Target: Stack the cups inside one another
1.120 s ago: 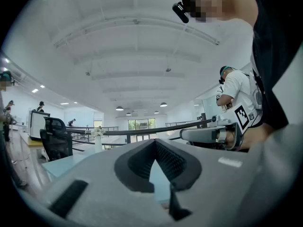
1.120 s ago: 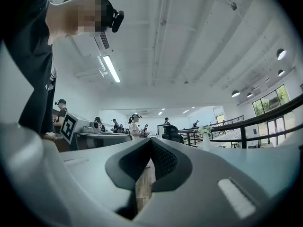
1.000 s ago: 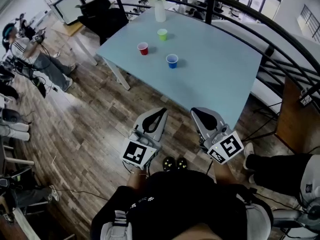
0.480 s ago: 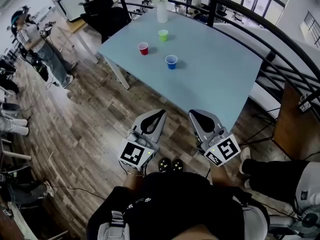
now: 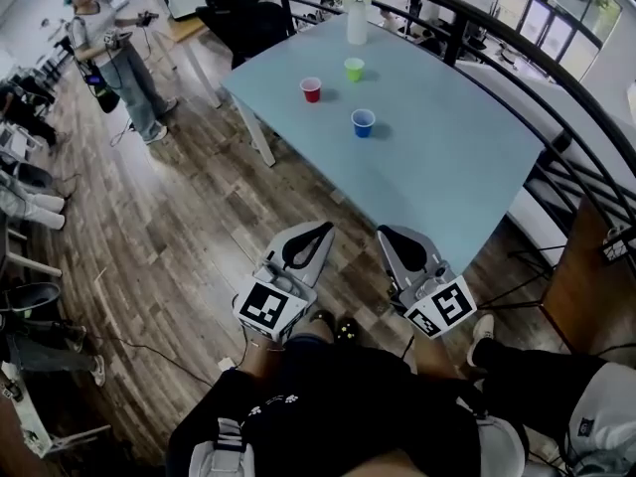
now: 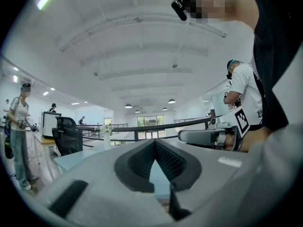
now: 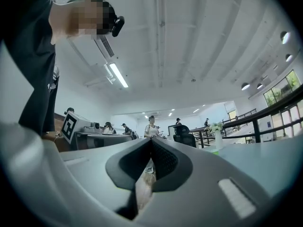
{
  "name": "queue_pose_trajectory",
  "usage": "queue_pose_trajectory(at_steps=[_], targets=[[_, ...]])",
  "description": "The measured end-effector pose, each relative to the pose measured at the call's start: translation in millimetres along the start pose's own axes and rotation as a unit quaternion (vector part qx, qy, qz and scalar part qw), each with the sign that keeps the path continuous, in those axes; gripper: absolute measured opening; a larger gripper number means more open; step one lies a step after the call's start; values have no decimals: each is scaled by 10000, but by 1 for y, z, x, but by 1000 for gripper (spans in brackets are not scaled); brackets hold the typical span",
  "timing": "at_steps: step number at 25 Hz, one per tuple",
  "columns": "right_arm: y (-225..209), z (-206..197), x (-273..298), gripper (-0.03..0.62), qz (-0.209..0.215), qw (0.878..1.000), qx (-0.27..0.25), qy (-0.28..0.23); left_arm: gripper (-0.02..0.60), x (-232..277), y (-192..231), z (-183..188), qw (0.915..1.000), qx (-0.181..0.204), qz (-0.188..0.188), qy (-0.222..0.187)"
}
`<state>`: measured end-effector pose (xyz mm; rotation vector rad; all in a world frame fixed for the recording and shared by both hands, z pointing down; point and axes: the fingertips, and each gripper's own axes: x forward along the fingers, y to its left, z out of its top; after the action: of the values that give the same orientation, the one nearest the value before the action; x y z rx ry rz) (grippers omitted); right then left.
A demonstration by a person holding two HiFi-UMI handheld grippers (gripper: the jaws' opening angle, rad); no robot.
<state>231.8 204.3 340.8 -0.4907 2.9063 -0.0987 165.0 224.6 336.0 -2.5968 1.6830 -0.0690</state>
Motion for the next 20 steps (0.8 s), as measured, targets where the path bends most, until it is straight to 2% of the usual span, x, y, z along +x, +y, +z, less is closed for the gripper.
queue_pose_trajectory(at_steps=[10,17,20], targets=[[7,-6,0,2,254,9996,103,24,-14,-14,-3,-2,9995,197,235,104],[-5,-12,7,2,227,9997,106,7,-14,-10,5,-7,9993,162,319,65],[-8,-12,15,2,214,9997,91,0,-14,-7,17,-7,9992,270,285,101]])
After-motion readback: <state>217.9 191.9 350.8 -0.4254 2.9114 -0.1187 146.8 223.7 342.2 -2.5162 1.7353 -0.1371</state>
